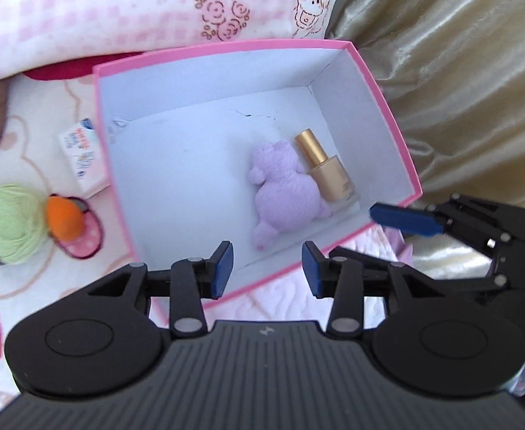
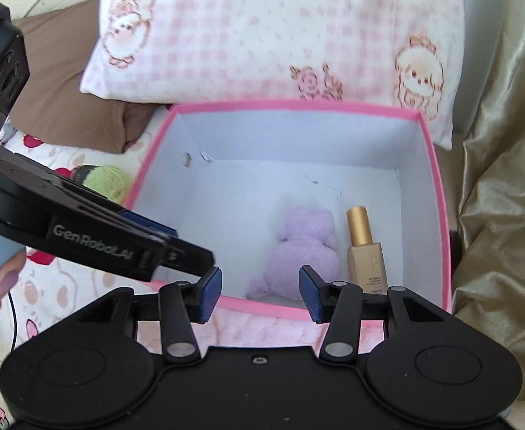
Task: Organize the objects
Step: 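Release the plush and lift the left gripper out of the box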
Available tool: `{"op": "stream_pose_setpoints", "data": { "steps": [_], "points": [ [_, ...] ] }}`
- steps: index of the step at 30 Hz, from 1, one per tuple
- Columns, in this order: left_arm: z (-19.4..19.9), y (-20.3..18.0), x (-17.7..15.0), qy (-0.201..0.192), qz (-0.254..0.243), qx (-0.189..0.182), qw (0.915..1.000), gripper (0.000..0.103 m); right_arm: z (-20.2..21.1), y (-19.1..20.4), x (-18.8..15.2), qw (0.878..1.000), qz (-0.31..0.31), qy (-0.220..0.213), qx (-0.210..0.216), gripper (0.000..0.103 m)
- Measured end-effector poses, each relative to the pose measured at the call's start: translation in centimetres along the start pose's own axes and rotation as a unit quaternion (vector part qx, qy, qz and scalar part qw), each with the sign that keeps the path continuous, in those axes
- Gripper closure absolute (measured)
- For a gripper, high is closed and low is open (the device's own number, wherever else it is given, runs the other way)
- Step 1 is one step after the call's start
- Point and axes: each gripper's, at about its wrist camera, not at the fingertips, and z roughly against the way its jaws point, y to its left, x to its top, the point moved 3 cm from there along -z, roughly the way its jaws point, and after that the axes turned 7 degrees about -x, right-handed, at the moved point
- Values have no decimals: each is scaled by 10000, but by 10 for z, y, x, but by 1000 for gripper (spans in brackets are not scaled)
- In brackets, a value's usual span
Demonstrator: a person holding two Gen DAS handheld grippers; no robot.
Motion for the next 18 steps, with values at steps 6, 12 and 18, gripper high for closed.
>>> {"op": "stream_pose_setpoints", "data": {
  "steps": [6,12,18],
  "points": [
    [76,8,-28,-209,-306,414,9985,53,46,33,-1,9988,324,-341,112,38],
    [134,29,-60,-305,-180,762,9965,53,73,74,-10,9956,611,-549,456,35],
    [191,52,-89,-488,-37,965,9941,49,92,120,-21,9891,1058,-712,743,32]
  ]
}}
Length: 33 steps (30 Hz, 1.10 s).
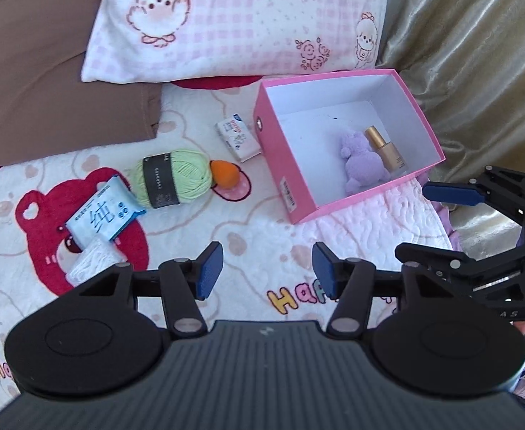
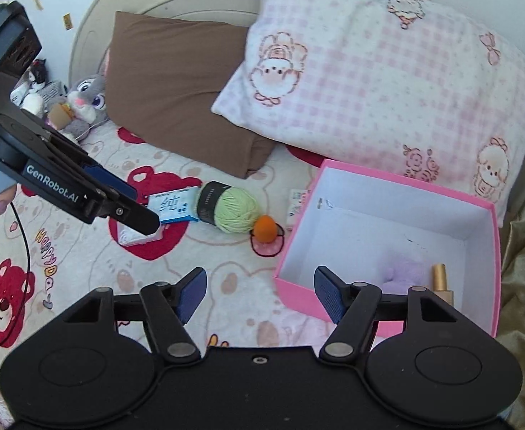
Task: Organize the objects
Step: 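Release the plush and lift the left gripper out of the box, then lower the left gripper onto the clear floss pick box and grasp it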
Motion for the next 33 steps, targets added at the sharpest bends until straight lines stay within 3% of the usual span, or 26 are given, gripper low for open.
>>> {"op": "stream_pose_setpoints", "data": {
  "steps": [4,9,22,33],
  "points": [
    [27,21,-12,-123,102,182,9997,47,2,31,9,9992,235,-169,275,32],
    [44,50,-27,-402,309,244,9984,42,-13,66,15,9971,436,-259,574,24],
    [24,132,-70,-667,892,113,9937,40,-75,150,20,9883,1124,-266,998,21],
    [-9,210,-97,-1082,1181,-32,9871,40,-144,209,15,9794,1707,-848,667,21]
  ]
}}
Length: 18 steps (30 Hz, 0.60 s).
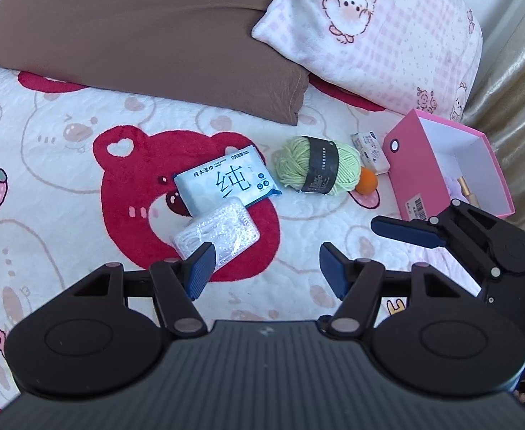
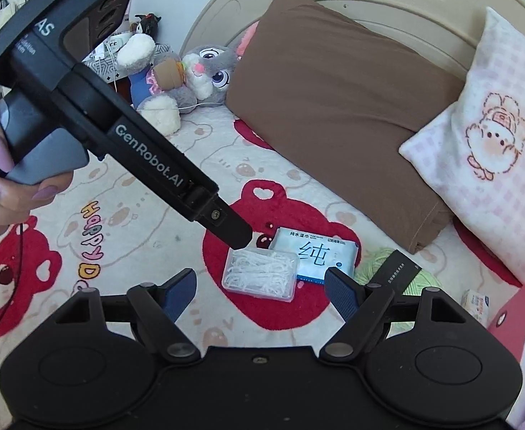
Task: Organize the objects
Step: 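Lower the left gripper onto the clear floss pick box and grasp it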
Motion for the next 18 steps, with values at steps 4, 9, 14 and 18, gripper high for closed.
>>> {"op": "stream_pose_setpoints", "data": {
  "steps": [4,9,14,18],
  "points": [
    [-23,28,-7,47,172,-45,9998,40,-32,8,-8,9999,112,1,-36,21],
    [-53,64,-17,30,488,-160,9987,42,-77,4,-20,9996,-185,189,10,21],
    [-72,91,-30,-99,870,-346,9956,43,-112,0,-32,9990,-270,274,-229,21],
    [-81,104,-34,-540,1121,-515,9909,47,-127,-5,-41,9985,-451,294,-140,21]
  ]
}}
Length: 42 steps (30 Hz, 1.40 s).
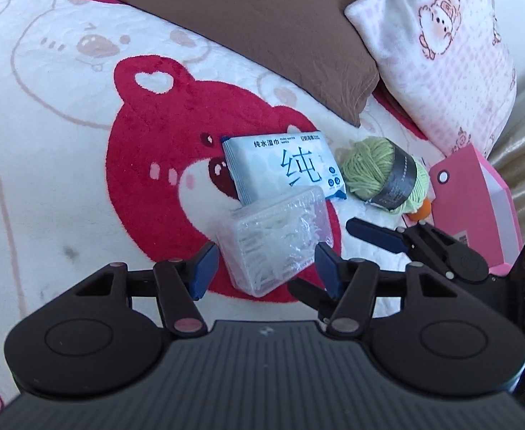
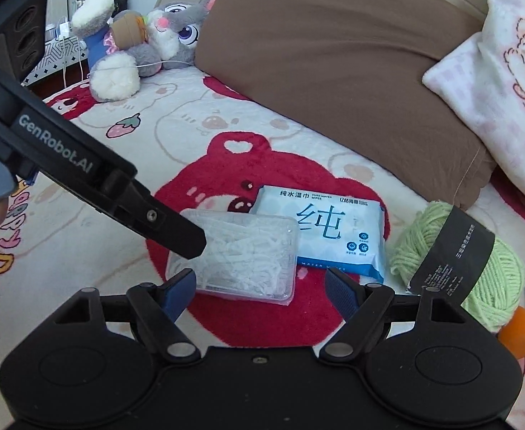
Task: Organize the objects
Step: 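Lower the left gripper onto the clear floss pick box and grasp it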
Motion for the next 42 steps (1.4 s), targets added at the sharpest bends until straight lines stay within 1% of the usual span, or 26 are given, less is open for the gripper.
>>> {"op": "stream_pose_setpoints", "data": {
  "steps": [2,3,7,9,11,12,13,15,17,19,20,21,22,23,25,28,30,32,33,35,36,38,39,42],
  "points": [
    [-7,7,-1,-54,112,119,9999,51,-2,0,-2,9999,-58,56,117,21],
    [-10,9,-2,-71,123,82,9999,55,-4,2,-2,9998,-73,79,194,21],
    [-18,11,-2,-164,151,49,9997,60,-14,7,3,9989,-8,154,444,19],
    [-20,8,-1,-198,177,92,9996,62,-22,9,2,9986,-24,202,484,10],
    [-21,3,-1,-175,146,191,9996,62,-27,10,1,9987,-66,201,470,8],
    [-21,2,-1,-126,230,195,9995,63,-27,10,1,9987,-83,182,462,7],
    [-22,4,-1,-64,404,142,9991,64,-27,9,0,9988,-100,167,442,7],
    [-23,13,-3,39,909,-53,9958,64,-26,6,0,9989,-175,135,419,7],
    [-24,15,-7,34,1123,-134,9936,64,-23,4,-1,9987,-256,131,430,7],
    [-25,13,-11,88,1283,-212,9915,65,-19,3,0,9990,-245,110,351,7],
    [-27,13,-14,195,1484,-349,9881,65,-15,2,0,9994,-214,54,273,7],
    [-29,14,-16,307,1744,-537,9827,65,-10,0,1,9996,-165,-13,207,6],
    [-28,15,-18,333,1875,-634,9797,65,-6,-2,1,9997,-103,-15,216,6],
    [-27,13,-18,327,1885,-703,9790,67,-3,-4,1,9997,-62,-7,242,6],
    [-27,8,-18,323,1791,-704,9808,67,1,-10,-3,9994,-91,100,330,7],
    [-31,-3,-21,499,1719,-713,9813,67,11,-17,-10,9989,-238,231,316,7],
    [-34,-14,-24,587,1582,-680,9833,67,18,-22,-14,9984,-297,370,311,7],
    [-37,-22,-28,631,1488,-616,9849,67,23,-28,-19,9968,-492,507,373,7],
    [-39,-24,-31,669,1514,-601,9844,67,25,-31,-22,9956,-622,564,407,7],
    [-44,-26,-35,714,1533,-581,9839,67,27,-37,-30,9937,-855,601,417,7],
    [-45,-27,-36,680,1481,-535,9852,67,27,-37,-33,9931,-911,609,424,7],
    [-49,-27,-39,642,1367,-372,9878,67,24,-35,-41,9928,-881,682,445,7],
    [-51,-27,-41,624,1352,-330,9883,64,22,-32,-43,9933,-814,701,422,7],
    [-52,-28,-44,512,1326,-308,9894,62,19,-25,-48,9955,-629,659,245,6]
  ]
}}
